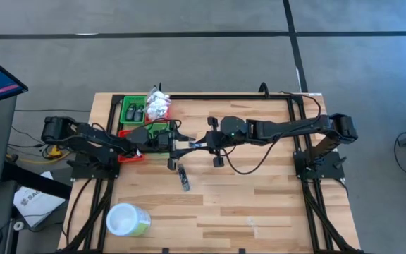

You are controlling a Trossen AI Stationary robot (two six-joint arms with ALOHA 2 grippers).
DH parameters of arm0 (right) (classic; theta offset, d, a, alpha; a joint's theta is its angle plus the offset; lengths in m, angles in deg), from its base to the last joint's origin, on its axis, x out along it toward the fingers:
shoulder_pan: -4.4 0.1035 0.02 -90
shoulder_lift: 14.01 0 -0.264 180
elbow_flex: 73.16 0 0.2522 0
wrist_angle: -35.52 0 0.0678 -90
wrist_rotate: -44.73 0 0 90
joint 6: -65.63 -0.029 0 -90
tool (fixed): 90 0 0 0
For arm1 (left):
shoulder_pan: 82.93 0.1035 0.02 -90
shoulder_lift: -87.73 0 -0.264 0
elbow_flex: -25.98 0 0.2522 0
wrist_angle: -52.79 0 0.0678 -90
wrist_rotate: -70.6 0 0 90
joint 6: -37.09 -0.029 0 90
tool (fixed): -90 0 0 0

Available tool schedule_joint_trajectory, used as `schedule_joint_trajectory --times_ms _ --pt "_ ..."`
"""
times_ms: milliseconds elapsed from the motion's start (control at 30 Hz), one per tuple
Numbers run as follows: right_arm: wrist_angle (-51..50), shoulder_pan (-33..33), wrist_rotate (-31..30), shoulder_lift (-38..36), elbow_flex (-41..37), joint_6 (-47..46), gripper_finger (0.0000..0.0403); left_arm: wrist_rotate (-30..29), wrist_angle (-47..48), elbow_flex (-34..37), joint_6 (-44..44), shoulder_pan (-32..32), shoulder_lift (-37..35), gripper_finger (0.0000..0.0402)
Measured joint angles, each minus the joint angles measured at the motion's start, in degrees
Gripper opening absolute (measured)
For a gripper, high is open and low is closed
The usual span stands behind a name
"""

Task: Pick & Place Travel size toiletries
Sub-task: Put the silver nail cutter into the bottom red bin

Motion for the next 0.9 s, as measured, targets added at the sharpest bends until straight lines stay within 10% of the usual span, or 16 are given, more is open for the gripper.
schedule_joint_trajectory --times_ms 900 --pt "2.5 0.0 1.0 1.5 0.0 -1.4 0.0105 -2.1 -1.8 0.0 -0.3 0.0 0.0 0.0069"
